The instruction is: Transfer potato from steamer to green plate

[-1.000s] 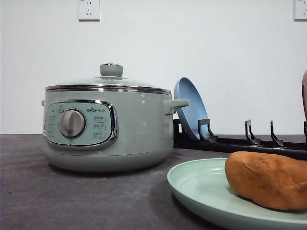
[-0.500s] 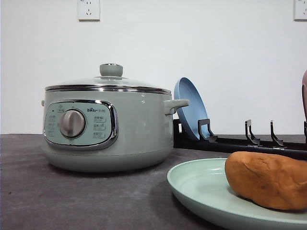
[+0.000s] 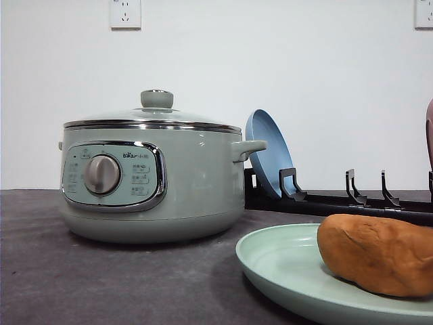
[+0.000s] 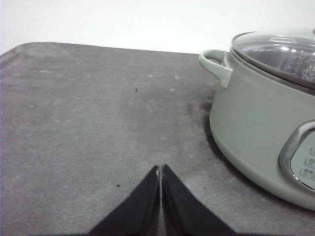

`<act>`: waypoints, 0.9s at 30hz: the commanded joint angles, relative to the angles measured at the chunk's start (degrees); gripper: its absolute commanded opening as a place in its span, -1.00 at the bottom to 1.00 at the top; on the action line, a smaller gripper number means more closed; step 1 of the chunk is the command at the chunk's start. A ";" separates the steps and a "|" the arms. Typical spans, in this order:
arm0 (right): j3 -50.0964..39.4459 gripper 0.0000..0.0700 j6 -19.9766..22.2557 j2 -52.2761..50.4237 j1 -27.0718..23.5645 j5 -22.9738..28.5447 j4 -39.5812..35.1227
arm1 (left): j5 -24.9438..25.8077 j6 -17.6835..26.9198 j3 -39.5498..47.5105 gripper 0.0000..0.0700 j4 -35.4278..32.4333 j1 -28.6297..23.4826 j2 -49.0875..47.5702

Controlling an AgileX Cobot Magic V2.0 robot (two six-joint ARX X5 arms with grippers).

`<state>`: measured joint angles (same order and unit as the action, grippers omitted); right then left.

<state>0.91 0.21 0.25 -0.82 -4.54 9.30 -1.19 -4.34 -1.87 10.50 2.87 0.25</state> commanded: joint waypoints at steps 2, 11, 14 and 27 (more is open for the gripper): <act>-0.26 -0.96 0.46 -0.04 -0.13 0.07 -0.42 | 0.13 0.55 1.18 -1.00 0.26 -0.02 -0.07; -0.26 -0.96 0.46 -0.04 -0.13 0.07 -0.44 | 0.13 0.55 1.18 -1.00 0.26 -0.02 -0.07; -0.26 -0.96 0.46 -0.04 -0.13 0.07 -0.43 | 0.13 0.55 1.18 -1.00 0.26 -0.02 -0.07; -0.26 -0.96 0.46 -0.04 -0.13 0.07 -0.43 | 0.13 0.55 1.18 -1.00 0.26 -0.02 -0.07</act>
<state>0.91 0.21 0.25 -0.82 -4.54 9.30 -1.19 -4.34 -1.87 10.50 2.87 0.25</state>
